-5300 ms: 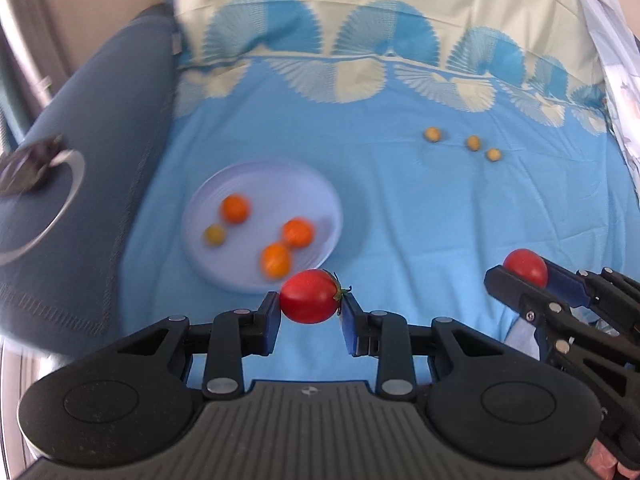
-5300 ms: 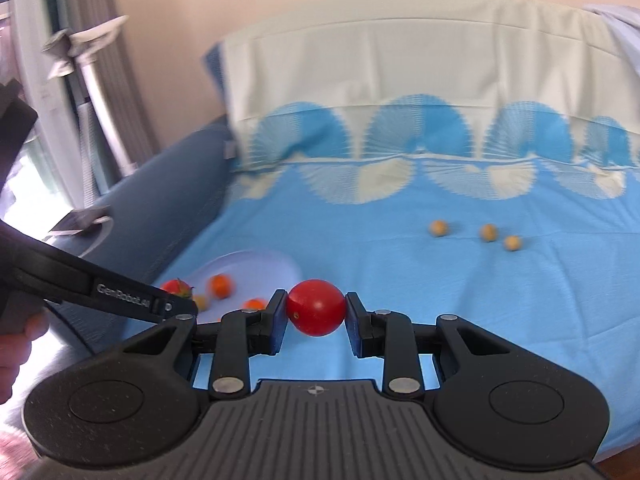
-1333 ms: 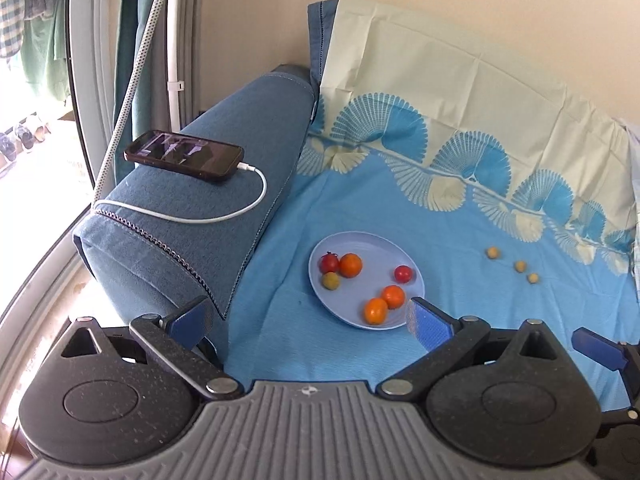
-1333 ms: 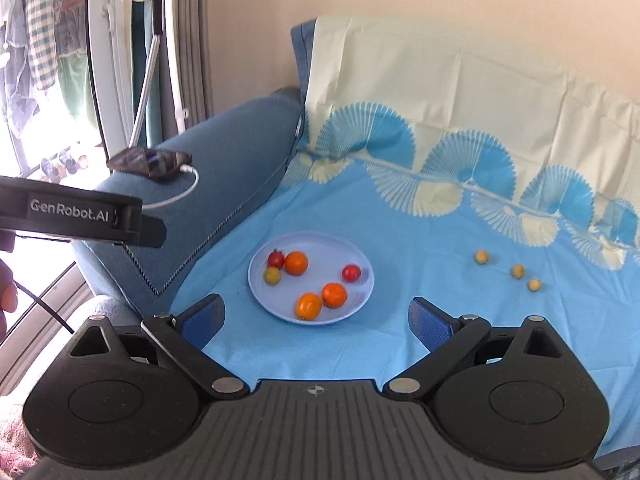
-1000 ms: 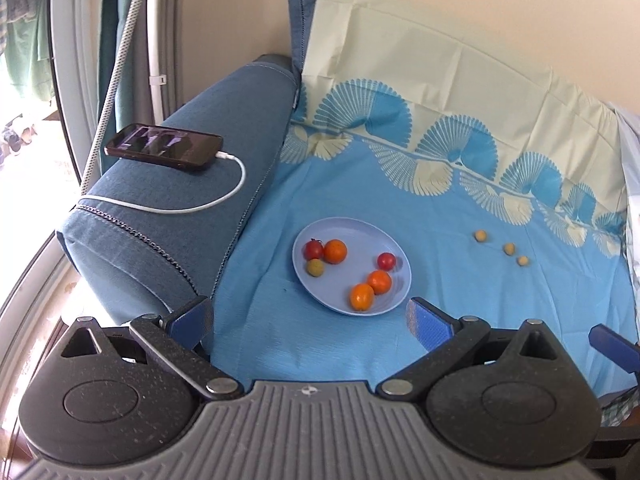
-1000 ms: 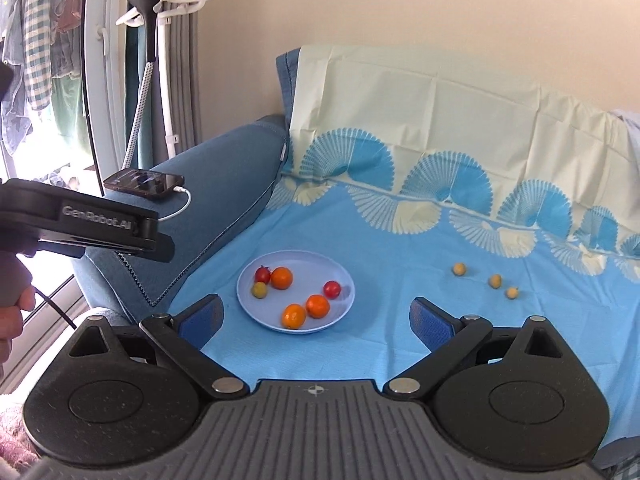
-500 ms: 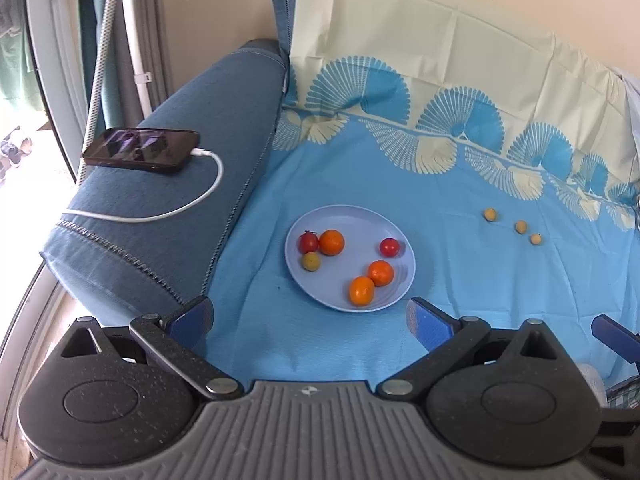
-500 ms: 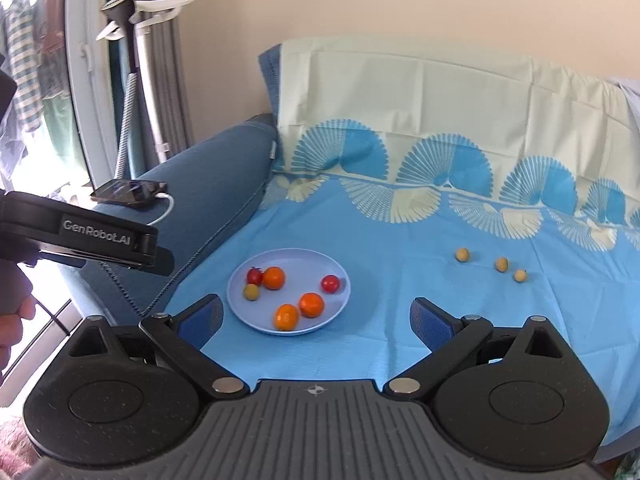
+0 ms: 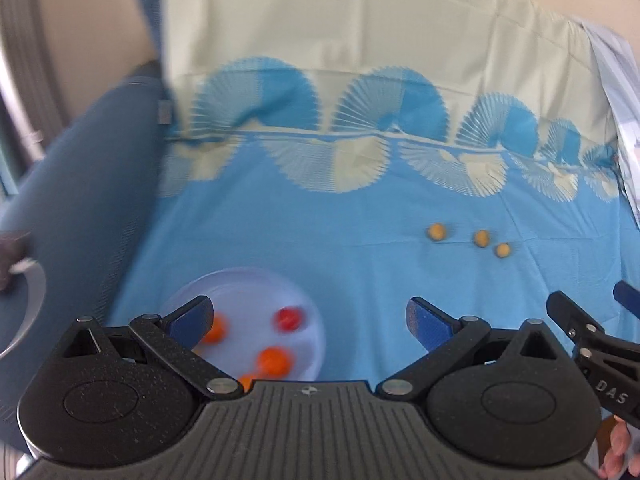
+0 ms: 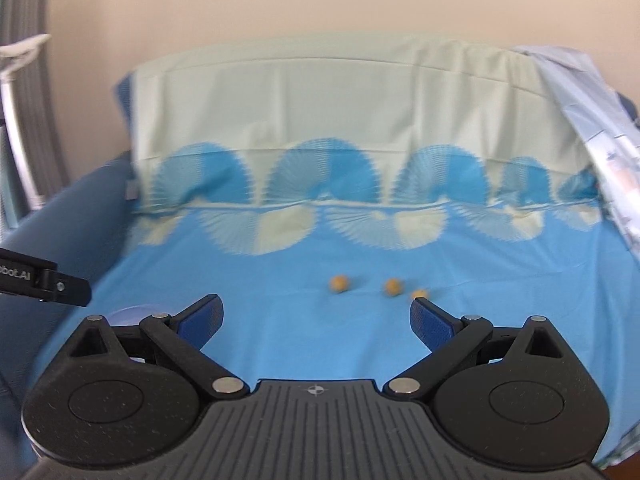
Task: Organize fruits
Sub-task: 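Grasp a yellow-brown fruit with the left tool while the right tool grasps another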
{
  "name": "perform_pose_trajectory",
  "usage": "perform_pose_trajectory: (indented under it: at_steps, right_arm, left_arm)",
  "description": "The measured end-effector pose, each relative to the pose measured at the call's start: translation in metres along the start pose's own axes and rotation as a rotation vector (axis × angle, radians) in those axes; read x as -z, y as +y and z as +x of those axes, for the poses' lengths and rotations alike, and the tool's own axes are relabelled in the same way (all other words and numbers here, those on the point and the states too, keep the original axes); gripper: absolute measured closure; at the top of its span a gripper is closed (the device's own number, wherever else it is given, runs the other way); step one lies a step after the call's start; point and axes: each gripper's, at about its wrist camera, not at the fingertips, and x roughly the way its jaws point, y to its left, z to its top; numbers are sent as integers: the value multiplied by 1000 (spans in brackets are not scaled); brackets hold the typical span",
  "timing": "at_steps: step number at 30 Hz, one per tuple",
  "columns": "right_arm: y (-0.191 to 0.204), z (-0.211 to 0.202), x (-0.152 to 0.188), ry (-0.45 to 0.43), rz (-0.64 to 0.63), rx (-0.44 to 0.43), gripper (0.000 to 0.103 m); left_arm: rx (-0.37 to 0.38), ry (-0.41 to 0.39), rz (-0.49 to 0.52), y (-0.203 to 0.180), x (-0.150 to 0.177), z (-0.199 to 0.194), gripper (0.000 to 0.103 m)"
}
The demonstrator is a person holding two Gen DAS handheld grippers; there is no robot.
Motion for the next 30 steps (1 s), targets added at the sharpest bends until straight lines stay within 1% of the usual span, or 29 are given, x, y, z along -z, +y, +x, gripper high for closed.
perform_pose_trajectory:
  at_steps: [3, 6, 9, 12, 16, 18, 19, 20, 21, 22, 23, 24, 25, 27, 30]
  right_arm:
    - [-29, 51, -3, 12, -36, 52, 5]
    - [-55, 111, -4, 49, -53, 62, 8]
    - [-73, 174, -4, 112, -80, 40, 9]
    - [-81, 231, 2, 182, -137, -3, 9]
    - [-83, 290, 11, 267, -238, -71, 24]
    - [-87, 308, 14, 286, -244, -100, 24]
    - [-90, 315, 16, 301, -243, -113, 28]
    - [-92, 322, 18, 312, -237, -128, 30]
    - [-95, 324, 19, 311, -222, -158, 34]
    - [-97, 323, 19, 311, -208, -197, 50]
    - [-97, 321, 19, 310, -206, -225, 58]
    - [-95, 319, 18, 310, -225, -225, 77]
    - [-92, 316, 19, 309, -245, -223, 77]
    - [-88, 312, 20, 297, -268, -210, 77]
    - [-87, 298, 13, 268, -252, -171, 77]
  left_arm:
    - [26, 41, 12, -34, -26, 56, 1]
    - [43, 68, 31, -66, -45, 113, 1]
    - [51, 113, 60, -93, -57, 176, 1]
    - [82, 162, 93, -111, -65, 230, 1]
    - [119, 181, 158, -131, -74, 276, 1]
    - [143, 201, 174, -140, -78, 292, 1]
    - [153, 212, 179, -143, -79, 298, 1]
    - [158, 221, 187, -147, -80, 304, 1]
    - [164, 221, 194, -151, -80, 307, 8]
    - [170, 221, 193, -152, -80, 308, 20]
    - [194, 243, 206, -154, -80, 311, 57]
    - [218, 275, 205, -155, -79, 313, 77]
    - [213, 273, 198, -156, -78, 310, 77]
    - [207, 238, 192, -153, -75, 300, 77]
    - [212, 202, 184, -145, -75, 272, 77]
